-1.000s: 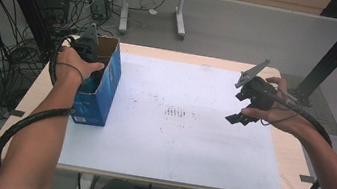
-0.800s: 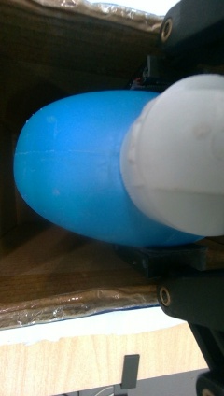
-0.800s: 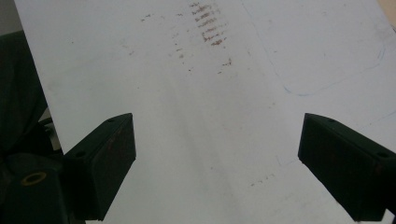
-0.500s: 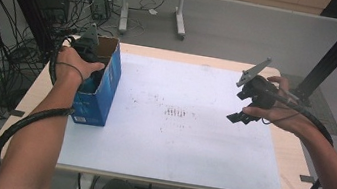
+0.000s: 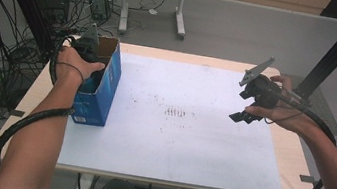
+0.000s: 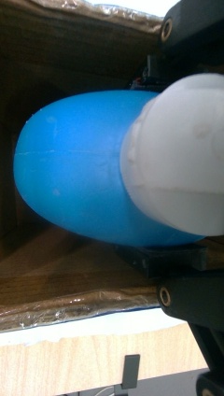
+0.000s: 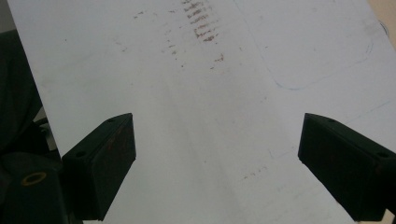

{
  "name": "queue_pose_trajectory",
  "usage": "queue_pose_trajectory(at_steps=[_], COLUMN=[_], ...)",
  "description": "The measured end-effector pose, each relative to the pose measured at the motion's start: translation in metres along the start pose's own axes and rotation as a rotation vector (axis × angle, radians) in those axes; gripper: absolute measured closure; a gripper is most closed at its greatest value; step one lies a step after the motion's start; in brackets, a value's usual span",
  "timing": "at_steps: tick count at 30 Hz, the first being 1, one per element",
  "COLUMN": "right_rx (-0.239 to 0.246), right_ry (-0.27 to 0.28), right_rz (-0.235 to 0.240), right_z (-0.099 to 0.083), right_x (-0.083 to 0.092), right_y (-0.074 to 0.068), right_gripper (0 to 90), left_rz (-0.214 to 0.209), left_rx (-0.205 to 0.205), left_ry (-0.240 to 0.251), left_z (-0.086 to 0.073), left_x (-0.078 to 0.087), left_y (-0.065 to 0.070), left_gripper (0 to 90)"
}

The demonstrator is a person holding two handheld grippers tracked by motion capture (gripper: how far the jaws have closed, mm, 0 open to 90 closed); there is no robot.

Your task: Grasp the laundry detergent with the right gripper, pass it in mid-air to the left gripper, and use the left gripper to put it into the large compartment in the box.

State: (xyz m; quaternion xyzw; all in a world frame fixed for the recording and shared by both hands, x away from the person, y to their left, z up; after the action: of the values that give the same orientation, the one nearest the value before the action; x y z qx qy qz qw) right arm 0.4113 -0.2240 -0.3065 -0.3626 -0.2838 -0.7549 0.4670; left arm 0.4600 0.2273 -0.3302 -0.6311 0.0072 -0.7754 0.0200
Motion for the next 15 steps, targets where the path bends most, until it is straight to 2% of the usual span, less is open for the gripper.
queue_pose_trajectory(at_steps=[15], right_rx=[-0.003], right_ry=[-0.001], right_rz=[-0.01], right_z=[-0.0004], right_x=[0.004], right_y=[0.0027], right_gripper=[11.2], left_rz=[-0.001], left_rx=[-0.001], left_ry=[0.005], left_z=[-0.0006], left_x=[0.0001], left_y=[-0.0001], left_gripper=[36.7])
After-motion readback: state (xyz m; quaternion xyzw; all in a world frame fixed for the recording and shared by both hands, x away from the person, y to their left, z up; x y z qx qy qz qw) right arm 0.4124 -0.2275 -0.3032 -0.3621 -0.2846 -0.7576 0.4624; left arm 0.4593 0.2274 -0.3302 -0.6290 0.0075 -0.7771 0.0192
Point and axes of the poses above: each handheld gripper's, and its own axes: x roughly backward along the jaws, z roughly out of its top, y roughly to its right, the point moved 6 cm from there along -x, roughly forward along the jaws, and after that the axes turned 8 degrees about y, right-handed, at the moved point
